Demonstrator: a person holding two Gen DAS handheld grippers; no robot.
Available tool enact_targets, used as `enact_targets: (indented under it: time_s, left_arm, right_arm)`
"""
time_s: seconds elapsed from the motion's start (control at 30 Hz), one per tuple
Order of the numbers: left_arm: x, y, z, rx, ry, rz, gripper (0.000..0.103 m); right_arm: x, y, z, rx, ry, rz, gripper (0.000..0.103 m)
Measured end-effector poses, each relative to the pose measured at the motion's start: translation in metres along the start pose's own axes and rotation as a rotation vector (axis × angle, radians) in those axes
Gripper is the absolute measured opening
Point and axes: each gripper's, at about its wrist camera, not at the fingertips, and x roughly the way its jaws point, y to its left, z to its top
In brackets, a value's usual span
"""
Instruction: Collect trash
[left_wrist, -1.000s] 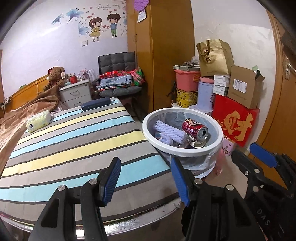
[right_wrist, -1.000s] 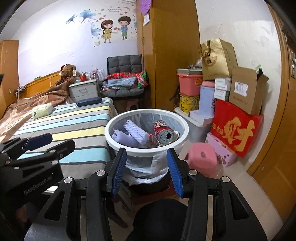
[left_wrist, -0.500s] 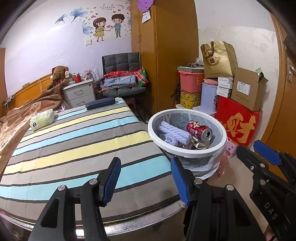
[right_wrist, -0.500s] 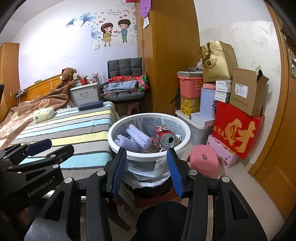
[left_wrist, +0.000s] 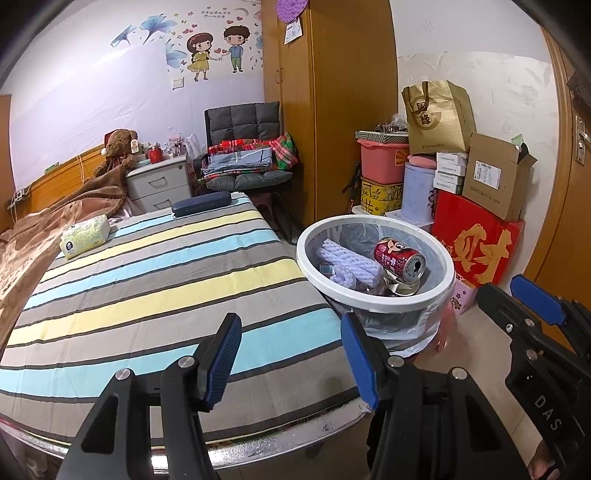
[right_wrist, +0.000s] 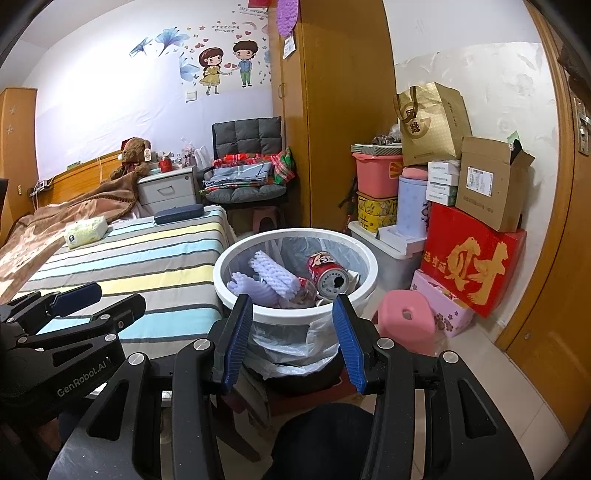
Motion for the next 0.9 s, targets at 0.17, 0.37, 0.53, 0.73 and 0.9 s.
enact_targets:
  time_s: [0.17, 0.37, 0.53, 0.73, 0.9]
  left_arm:
    - [0.0001, 0.0012, -0.0017, 0.002, 0.003, 0.002, 0.056]
    - [0.0003, 0.0030, -0.0029, 0.002, 0.005, 0.000, 0.056]
    - [-0.0010, 0.0041, -0.0029, 0.000, 0.003, 0.002, 0.056]
    - [-0.0019, 0.0049, -0.0023, 0.000, 0.003, 0.001, 0.056]
    - [-0.0020, 0.0052, -0.0024, 0.000, 0.002, 0.001, 0.056]
  right_arm:
    - [-0.0001, 0.0003, 0.0001, 0.000, 0.003, 0.002, 0.047]
    - [-0.0003, 0.0010, 0.0004, 0.000, 0.002, 0.001, 0.047]
    - [-0.0005, 0.0013, 0.0003, -0.001, 0.002, 0.001, 0.047]
    - [-0.0012, 0.0046, 0.0006, -0.007, 0.000, 0.001, 0.047]
    - [-0.0017, 0.0046, 0.0008, -0.006, -0.001, 0.000, 0.047]
